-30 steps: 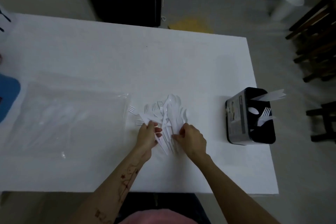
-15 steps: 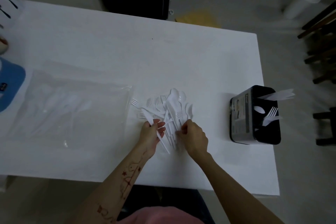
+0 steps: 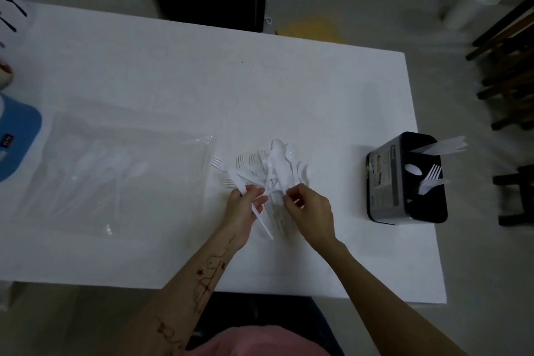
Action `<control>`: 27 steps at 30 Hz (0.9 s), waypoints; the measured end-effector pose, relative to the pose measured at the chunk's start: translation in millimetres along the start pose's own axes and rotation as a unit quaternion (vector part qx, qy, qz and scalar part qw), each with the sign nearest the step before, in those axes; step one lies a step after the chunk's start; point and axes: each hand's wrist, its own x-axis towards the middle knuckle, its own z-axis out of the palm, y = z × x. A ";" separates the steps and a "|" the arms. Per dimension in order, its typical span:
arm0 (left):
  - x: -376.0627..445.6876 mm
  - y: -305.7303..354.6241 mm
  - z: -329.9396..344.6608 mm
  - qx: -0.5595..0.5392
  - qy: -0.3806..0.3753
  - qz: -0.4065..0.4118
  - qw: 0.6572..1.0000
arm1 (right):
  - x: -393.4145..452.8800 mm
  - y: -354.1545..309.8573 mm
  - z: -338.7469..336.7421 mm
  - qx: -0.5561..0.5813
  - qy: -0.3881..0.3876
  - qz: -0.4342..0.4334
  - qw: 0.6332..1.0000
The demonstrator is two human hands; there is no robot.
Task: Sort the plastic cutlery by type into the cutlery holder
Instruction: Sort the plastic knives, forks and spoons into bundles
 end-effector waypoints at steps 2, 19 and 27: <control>-0.6 2.3 4.7 -0.005 -0.031 0.006 0.999 | 0.9 -7.6 2.9 0.003 -0.073 -0.053 0.996; 6.9 -4.2 5.8 0.017 -0.003 -0.008 1.000 | -2.7 5.0 6.6 0.053 0.022 0.061 0.996; 5.7 -3.8 5.5 0.038 0.002 0.005 0.999 | -3.6 1.2 10.5 0.015 0.006 0.023 1.000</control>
